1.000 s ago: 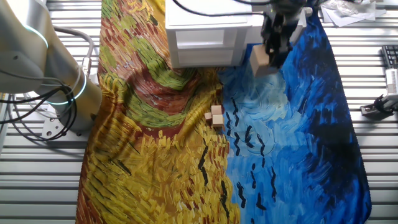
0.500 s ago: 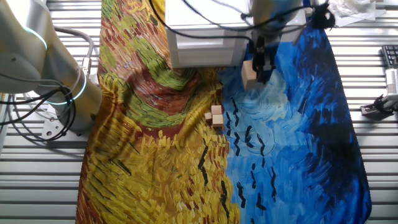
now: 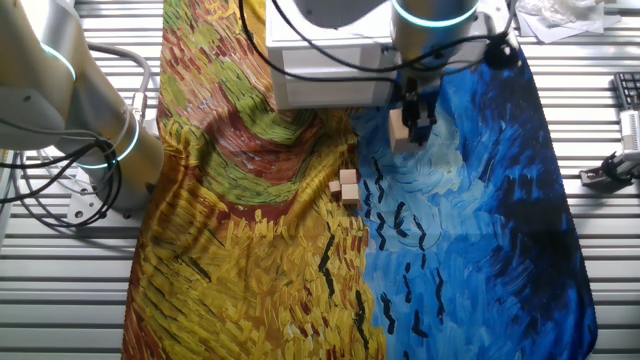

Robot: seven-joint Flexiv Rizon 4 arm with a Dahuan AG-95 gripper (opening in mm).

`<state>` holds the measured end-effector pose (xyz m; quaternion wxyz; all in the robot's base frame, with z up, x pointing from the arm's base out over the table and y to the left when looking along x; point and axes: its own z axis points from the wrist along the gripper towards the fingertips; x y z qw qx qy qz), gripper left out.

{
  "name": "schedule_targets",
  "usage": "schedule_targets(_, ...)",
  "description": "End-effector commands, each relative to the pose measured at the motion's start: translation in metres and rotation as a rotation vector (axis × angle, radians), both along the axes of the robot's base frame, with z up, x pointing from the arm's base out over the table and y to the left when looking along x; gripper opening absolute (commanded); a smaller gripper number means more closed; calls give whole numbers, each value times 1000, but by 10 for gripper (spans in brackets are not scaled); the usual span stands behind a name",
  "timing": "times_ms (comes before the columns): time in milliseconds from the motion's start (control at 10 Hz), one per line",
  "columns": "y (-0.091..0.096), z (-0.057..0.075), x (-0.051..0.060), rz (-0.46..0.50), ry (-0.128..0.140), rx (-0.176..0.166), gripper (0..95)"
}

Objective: Take something out of a drawer

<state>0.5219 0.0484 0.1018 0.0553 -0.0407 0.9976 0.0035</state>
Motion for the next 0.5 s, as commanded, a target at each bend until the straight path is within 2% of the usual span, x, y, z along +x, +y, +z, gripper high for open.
schedule_targets(100, 0, -6, -1, 0, -3, -3, 0)
schedule_targets(500, 0, -11, -2, 0, -8, -4, 0)
